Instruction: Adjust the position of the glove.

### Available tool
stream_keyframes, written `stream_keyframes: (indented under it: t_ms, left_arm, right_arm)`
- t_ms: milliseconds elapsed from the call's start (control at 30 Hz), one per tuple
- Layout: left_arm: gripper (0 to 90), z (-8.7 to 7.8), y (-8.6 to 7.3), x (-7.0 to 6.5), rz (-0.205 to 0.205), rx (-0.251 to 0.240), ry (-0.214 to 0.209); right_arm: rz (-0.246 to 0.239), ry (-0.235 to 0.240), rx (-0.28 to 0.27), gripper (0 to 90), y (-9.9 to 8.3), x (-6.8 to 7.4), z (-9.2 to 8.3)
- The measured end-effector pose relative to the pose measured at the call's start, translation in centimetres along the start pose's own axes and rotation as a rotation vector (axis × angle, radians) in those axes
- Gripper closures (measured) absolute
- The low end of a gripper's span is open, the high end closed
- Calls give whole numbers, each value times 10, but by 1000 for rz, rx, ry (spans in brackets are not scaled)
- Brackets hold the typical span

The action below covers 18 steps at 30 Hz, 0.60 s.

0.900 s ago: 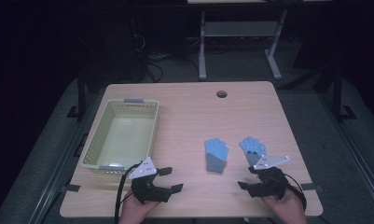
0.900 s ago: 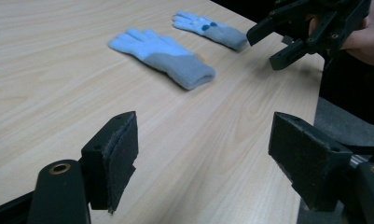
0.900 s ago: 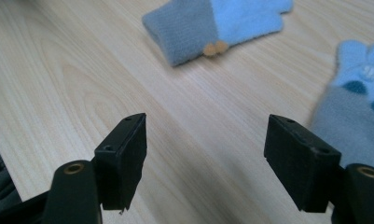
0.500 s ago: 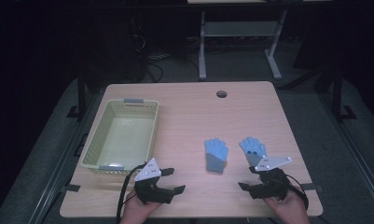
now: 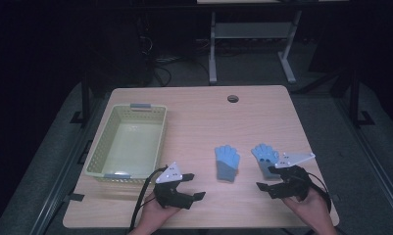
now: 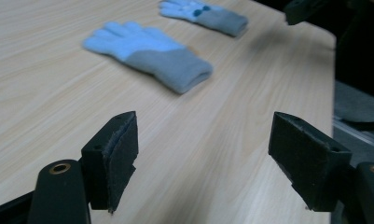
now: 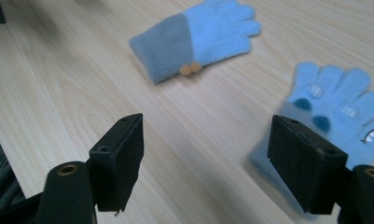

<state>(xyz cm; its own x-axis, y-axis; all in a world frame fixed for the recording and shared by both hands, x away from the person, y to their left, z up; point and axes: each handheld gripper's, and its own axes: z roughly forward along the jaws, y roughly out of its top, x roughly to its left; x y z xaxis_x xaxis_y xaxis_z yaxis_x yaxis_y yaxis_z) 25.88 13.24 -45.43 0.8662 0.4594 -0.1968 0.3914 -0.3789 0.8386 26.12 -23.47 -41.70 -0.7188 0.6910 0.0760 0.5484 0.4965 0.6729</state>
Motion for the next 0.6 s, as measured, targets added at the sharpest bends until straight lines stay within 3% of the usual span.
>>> stream_keyframes:
  t_ms: [200, 600]
  left_arm:
    - [241, 9, 11, 2, 68, 1, 0]
    - [239, 13, 12, 6, 70, -5, 23]
  right_arm:
    - [6, -18, 26, 268, 13, -12, -6]
    - [2, -40, 57, 317, 34, -36, -8]
